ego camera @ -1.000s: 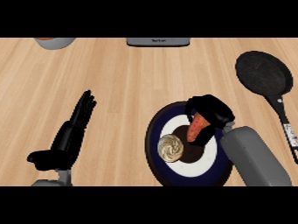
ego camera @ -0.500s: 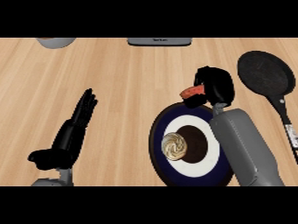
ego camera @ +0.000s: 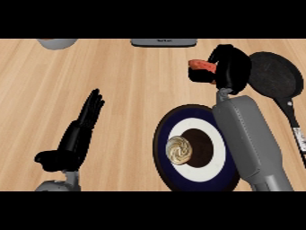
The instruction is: Pick the sweet potato from the plate and place it in the pan
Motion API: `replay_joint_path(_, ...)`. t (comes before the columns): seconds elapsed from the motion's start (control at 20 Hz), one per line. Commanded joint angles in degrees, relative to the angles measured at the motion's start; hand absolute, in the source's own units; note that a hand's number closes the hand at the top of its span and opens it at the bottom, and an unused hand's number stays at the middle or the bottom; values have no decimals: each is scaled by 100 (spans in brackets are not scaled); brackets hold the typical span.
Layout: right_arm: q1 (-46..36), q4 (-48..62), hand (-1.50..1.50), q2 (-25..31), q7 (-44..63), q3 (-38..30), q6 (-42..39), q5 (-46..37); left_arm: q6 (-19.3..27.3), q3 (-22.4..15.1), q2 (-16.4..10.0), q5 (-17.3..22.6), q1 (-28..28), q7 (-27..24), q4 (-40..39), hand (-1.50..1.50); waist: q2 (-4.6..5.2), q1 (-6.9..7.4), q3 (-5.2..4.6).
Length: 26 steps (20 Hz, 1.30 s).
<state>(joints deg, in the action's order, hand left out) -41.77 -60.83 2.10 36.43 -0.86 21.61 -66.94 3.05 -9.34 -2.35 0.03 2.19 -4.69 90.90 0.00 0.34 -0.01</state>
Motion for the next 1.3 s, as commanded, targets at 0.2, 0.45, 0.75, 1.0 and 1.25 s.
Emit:
replay_joint_path(0.2, 163, 617, 150, 505, -799, -964, 1176, 816, -93, -50, -4, 32, -280, 32, 288, 0, 13, 39, 6)
replay_joint_path(0.45, 117, 1701, 150, 1084, -1461, -1396, 1892, 941, -167, 69, -38, 39, -120, -127, 20, 0, 41, 59, 7)
replay_joint_path(0.75, -353, 2921, 150, 1940, -1929, -1729, 2746, 665, -265, 45, -59, -44, -163, -559, -247, 0, 86, 166, 10)
replay_joint_path(1.0, -460, 3378, 150, 2296, -3166, -2353, 3248, 1683, -72, -105, 113, -222, 39, -306, -254, 0, 118, 220, 26)
replay_joint_path(1.25, -550, 3860, 150, 2756, -3808, -2765, 3207, 2100, -202, -19, 20, -68, 148, -90, -24, 0, 179, 344, 40)
